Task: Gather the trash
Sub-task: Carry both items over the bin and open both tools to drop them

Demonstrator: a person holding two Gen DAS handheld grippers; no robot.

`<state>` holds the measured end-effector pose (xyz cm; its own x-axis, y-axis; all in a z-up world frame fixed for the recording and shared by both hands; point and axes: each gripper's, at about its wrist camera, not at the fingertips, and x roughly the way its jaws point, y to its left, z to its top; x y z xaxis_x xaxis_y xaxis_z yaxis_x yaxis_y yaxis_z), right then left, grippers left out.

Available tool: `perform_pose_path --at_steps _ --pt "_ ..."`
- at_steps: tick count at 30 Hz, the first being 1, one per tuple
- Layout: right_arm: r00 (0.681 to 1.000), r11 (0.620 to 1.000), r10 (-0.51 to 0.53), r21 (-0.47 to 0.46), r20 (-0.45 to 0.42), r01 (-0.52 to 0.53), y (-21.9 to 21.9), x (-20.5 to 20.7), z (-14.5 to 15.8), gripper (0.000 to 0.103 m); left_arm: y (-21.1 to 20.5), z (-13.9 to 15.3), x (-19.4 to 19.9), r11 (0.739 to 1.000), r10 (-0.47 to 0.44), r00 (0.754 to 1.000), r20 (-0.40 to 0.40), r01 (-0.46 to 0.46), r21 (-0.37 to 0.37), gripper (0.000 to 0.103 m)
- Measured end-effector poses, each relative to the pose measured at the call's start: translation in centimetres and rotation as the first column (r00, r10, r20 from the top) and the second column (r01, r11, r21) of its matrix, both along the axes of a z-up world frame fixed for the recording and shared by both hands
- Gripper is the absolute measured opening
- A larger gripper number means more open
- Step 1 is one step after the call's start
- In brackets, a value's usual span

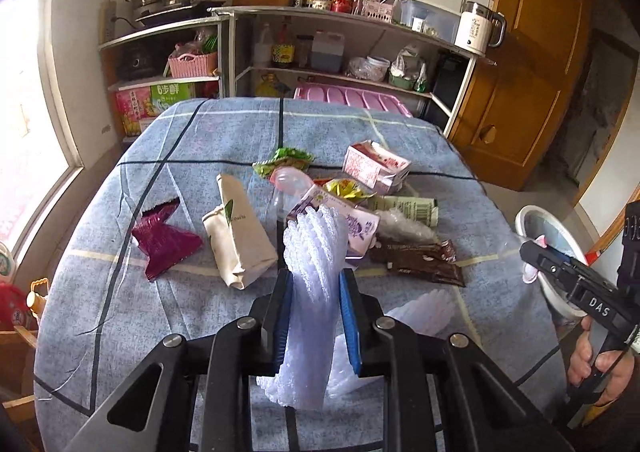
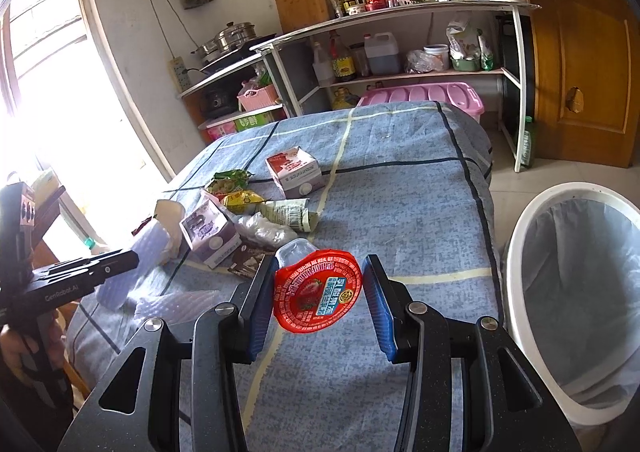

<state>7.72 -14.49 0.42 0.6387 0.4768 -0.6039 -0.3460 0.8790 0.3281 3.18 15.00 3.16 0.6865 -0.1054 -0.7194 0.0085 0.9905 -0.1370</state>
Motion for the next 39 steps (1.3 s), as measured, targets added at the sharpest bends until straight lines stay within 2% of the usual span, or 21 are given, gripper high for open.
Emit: perform_pose_path --at_steps 4,10,14,19,28,31,35,39 --pt "1.0 1.0 -0.018 0.017 0.017 0.018 -1.0 -0.2 0.8 0.044 -2.1 1.5 0.2 0.998 -0.049 0.998 0.033 0.05 -0.026 0.024" --pt "0.996 0.997 -0.08 0.018 0.047 0.079 -3.8 -0.8 2.1 0.044 -7.2 2.0 2.1 0.982 -0.164 0.985 0.054 0.168 -0.084 0.024" --pt "0.985 0.987 -0.161 0.009 0.061 0.161 -6.8 -0.8 2.8 0.044 -11.8 2.0 3.3 0.958 -0.258 0.964 0.069 0.265 -0.109 0.024" --pt "0.961 0.963 -0.268 0.005 0.066 0.268 -11.2 -0.9 3.2 0.044 -17.9 1.4 4.7 0.915 -0.377 0.924 0.061 0.382 -0.133 0.024" --pt "0.91 0.908 -0.415 -0.059 0.004 0.414 -18.0 -0.3 1.2 0.045 -26.5 -0.7 7.0 0.845 -0.509 0.861 0.013 0.502 -0.185 0.024" --pt "0.899 0.897 -0.437 -0.087 -0.021 0.434 -19.3 0.2 0.3 0.045 -28.7 -1.4 7.6 0.841 -0.522 0.853 -0.007 0.513 -0.173 0.024" --pt "0.888 0.885 -0.457 -0.117 -0.046 0.45 -20.6 0.6 -0.9 0.045 -30.8 -2.2 7.9 0.82 -0.558 0.83 -0.028 0.545 -0.174 0.024" --pt "0.883 0.882 -0.464 -0.13 -0.074 0.452 -21.5 0.8 -1.8 0.045 -32.2 -3.1 8.3 0.821 -0.563 0.825 -0.055 0.55 -0.154 0.025"
